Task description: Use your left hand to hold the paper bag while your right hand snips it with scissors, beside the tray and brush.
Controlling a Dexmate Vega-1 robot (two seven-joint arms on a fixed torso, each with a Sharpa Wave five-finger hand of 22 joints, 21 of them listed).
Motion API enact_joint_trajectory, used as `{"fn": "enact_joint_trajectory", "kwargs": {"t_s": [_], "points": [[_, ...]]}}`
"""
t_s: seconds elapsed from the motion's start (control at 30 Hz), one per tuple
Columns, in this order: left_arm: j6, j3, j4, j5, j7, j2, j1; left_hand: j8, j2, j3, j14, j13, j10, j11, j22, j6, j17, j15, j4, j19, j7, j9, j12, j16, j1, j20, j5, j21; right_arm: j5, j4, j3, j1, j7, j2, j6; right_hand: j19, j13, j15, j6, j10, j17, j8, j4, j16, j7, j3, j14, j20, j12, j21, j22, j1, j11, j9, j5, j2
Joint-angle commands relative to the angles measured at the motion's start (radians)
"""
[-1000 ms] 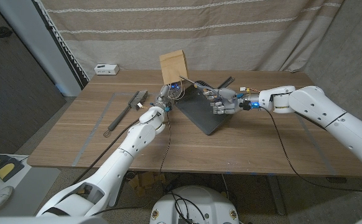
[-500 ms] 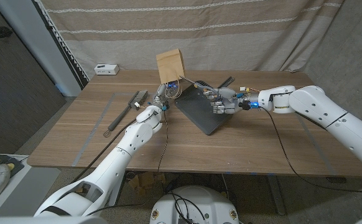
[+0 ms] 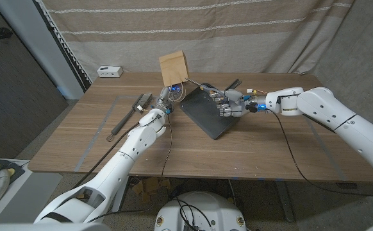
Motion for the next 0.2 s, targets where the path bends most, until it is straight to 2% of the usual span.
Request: {"fn": "enact_joint_trajectory", "kwargs": {"t_s": [0.03,0.2], "points": [[-0.014,0.007,-0.001,0.02,0.022,-0.007,0.005,0.008,0.005,0.006,-0.002,0.002,-0.013,-0.053,0.001,0.096,0.002,-0.103,-0.001,-0.005,-0.057,0.001,0.006,0.0,0.006,-0.129,0.009,0.005,-0.022,0.017,-0.012,0.016,0.048,-0.007,0.007,0.003,0.002,-0.092,0.134,0.208,0.011,0.55,0.036,0.003,0.117,0.312,0.094,-0.064,0.001,0.0,0.003,-0.035,-0.195,0.001,-0.002,0.048],[-0.025,0.012,-0.022,0.039,0.033,-0.001,0.022,0.009,0.006,0.006,-0.001,0.001,-0.01,-0.053,0.001,0.098,0.002,-0.104,-0.001,-0.006,-0.055,0.001,0.008,0.0,0.005,-0.129,0.009,0.006,-0.025,0.019,-0.007,0.008,0.067,-0.019,0.016,0.003,0.002,-0.092,0.135,0.211,0.014,0.551,0.037,0.005,0.118,0.313,0.092,-0.065,0.002,0.0,0.002,-0.038,-0.196,0.001,-0.003,0.049]]}}
